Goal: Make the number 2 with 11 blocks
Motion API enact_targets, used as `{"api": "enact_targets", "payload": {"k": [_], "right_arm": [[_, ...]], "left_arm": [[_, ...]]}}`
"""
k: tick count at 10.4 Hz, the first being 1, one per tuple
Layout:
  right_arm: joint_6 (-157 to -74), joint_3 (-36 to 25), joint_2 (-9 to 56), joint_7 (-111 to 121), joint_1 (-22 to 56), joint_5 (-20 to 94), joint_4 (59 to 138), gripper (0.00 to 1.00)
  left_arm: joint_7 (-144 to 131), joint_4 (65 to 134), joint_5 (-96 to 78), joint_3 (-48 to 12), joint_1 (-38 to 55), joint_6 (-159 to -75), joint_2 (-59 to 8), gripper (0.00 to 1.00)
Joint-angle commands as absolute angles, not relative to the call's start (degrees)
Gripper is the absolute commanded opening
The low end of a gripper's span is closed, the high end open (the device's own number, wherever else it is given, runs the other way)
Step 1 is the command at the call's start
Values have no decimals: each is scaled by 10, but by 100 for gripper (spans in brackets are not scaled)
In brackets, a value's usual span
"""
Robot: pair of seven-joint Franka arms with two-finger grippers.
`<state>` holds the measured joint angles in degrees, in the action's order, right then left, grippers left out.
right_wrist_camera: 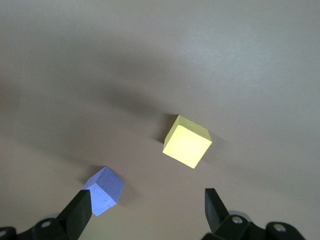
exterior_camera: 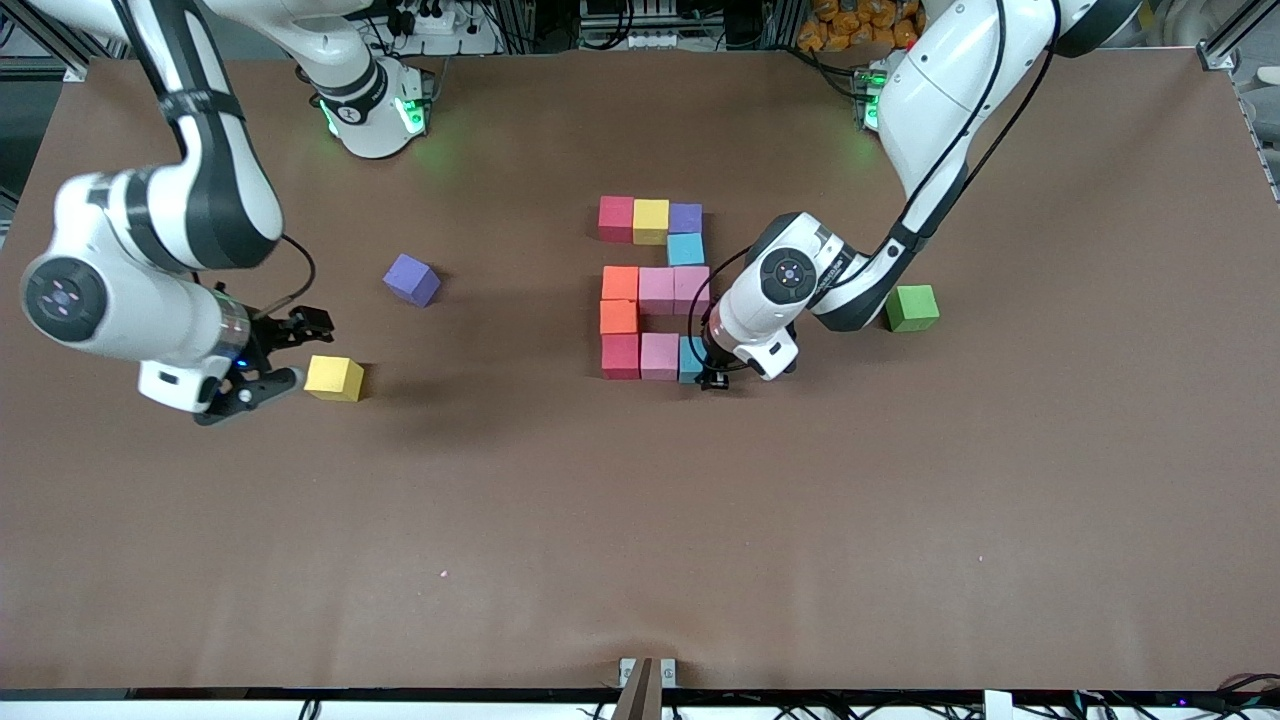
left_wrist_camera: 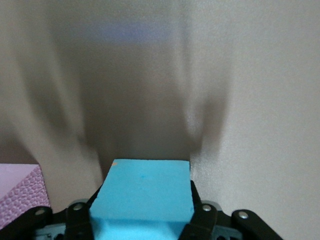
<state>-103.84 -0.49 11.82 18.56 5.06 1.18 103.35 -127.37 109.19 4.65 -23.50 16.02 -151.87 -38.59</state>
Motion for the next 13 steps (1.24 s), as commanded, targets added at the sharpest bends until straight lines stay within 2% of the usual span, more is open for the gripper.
{"api": "enact_targets", "payload": {"k": [1,4,7,10,13], "right_arm": [[-1032,0,56,176,13,15,1049,100],[-952,-19,62,173,4,19,939,100],[-929,-47,55,140,2,24,915,100],[-868,-60,56,120,-15,45,872,100],[-803,-60,58,118,-21,38,821,100]], "left_arm": [[-1287,1093,46,-229,168,-1526,-385,100],[-1281,1092,51,-230,159,-1525,-378,100],[-1278,1093,52,-229,158,-1508,-337,100],[-1223,1086,52,-231,137,-1435,-272,100],[-1168,1070,51,-233,115,-1378,-236,100]]}}
